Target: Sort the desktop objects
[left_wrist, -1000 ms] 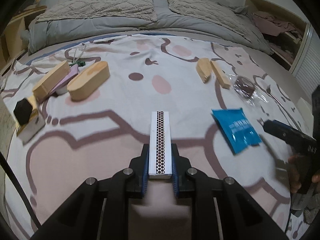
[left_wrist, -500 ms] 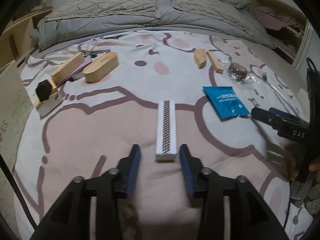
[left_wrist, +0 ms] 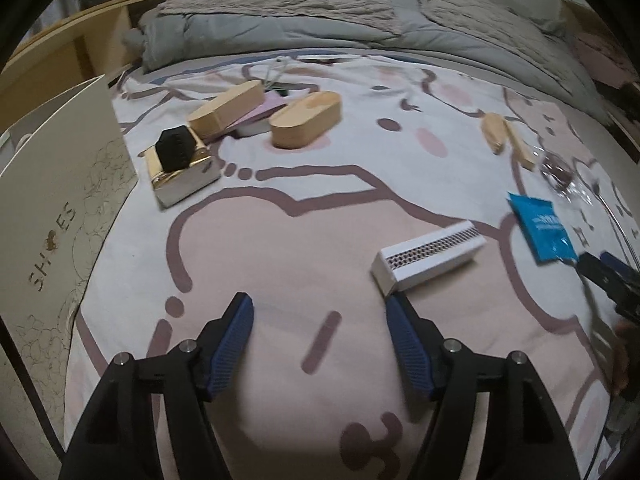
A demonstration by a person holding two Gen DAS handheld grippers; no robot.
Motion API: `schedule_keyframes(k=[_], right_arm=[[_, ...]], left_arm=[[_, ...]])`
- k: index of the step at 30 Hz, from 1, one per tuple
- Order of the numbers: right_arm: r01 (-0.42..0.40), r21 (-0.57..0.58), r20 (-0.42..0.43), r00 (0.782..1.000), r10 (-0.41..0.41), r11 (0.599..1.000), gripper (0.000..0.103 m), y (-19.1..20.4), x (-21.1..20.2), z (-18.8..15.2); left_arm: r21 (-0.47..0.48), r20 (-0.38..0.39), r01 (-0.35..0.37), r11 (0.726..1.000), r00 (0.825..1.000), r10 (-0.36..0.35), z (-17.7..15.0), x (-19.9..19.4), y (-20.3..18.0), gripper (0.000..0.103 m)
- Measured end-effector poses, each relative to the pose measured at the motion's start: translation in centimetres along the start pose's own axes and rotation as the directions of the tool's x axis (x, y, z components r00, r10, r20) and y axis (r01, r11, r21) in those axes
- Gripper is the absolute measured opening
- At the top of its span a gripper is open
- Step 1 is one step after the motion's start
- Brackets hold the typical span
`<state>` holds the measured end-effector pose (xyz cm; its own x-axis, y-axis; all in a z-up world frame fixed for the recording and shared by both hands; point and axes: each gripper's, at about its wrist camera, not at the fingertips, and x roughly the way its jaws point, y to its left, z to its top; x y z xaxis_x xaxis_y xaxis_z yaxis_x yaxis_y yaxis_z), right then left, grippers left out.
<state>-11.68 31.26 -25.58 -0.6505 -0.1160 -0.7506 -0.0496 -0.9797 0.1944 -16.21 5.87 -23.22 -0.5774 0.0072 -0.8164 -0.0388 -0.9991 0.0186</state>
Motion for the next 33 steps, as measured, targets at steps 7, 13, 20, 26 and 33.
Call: schedule_keyframes(k=[7,13,20,26,33], right_arm=[[-0.017,-0.04,-0.016,1.0,0.017,0.999,0.103,1.1,-0.9,-0.9],[0.059,-0.128,-0.065,0.996,-0.068,0.99,0.103,2.8,0.1,-0.6],[0.078,-0.122,-0.087,0.992,-0.089,0.989,0.103,2.1,1.3,1.0],[0.089,-0.086,-0.074,0.993,-0.096,0.992,0.103,1.1,1.8,1.5],[0.102,-0.098,-0.049,0.993,-0.108,0.99,0.103,1.4,1.6,1.2]], left_arm=[[-0.003,0.026,-0.018,1.0,0.999,0.018,-0.2,0.5,0.0,0.076],[-0.02,0.024,-0.004,1.0,1.0,0.004,-0.2,0.5,0.4,0.081],[-0.019,0.016,0.023,1.0,1.0,-0.023,-0.2,0.3,-0.2,0.081],[-0.018,0.005,0.075,0.997,0.997,-0.075,-0.2,-0.2,-1.7,0.081],[-0.052,-0.009,0.11,0.993,0.994,-0.111,0.7,0.4,-3.8,0.081]])
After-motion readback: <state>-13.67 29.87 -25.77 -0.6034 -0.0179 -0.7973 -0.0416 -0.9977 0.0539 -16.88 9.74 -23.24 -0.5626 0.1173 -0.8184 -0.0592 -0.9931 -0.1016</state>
